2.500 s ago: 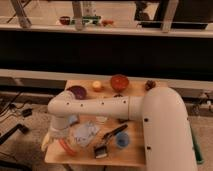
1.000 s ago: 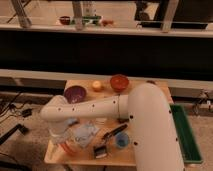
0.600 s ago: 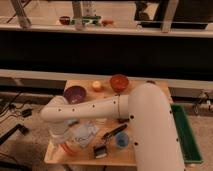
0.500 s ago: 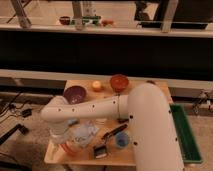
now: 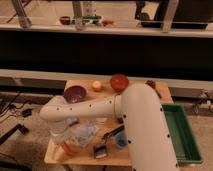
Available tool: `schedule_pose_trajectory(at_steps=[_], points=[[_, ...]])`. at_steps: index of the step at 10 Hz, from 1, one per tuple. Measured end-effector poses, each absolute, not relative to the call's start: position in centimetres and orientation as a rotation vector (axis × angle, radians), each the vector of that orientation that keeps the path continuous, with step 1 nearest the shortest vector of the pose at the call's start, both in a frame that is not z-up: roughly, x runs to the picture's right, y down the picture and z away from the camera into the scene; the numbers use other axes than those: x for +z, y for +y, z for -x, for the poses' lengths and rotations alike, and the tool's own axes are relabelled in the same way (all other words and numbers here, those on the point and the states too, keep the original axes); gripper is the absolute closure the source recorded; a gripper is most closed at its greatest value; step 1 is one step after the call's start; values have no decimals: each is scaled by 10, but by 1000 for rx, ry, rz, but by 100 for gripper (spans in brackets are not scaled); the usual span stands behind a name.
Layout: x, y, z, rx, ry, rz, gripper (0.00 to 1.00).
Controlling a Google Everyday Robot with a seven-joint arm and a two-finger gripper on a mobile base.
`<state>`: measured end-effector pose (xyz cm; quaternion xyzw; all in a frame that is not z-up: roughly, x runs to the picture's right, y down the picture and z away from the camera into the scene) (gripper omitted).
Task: Place pepper in paper cup
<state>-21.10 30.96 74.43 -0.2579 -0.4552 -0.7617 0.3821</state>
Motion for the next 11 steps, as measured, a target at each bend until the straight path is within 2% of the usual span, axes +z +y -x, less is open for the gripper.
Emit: schedule_pose_trajectory(at_steps=[5, 10, 11], points=[[752, 313, 206, -1956, -1135, 728, 20], [750, 315, 207, -1969, -1115, 726, 20], [749, 315, 208, -1973, -1112, 721, 25]])
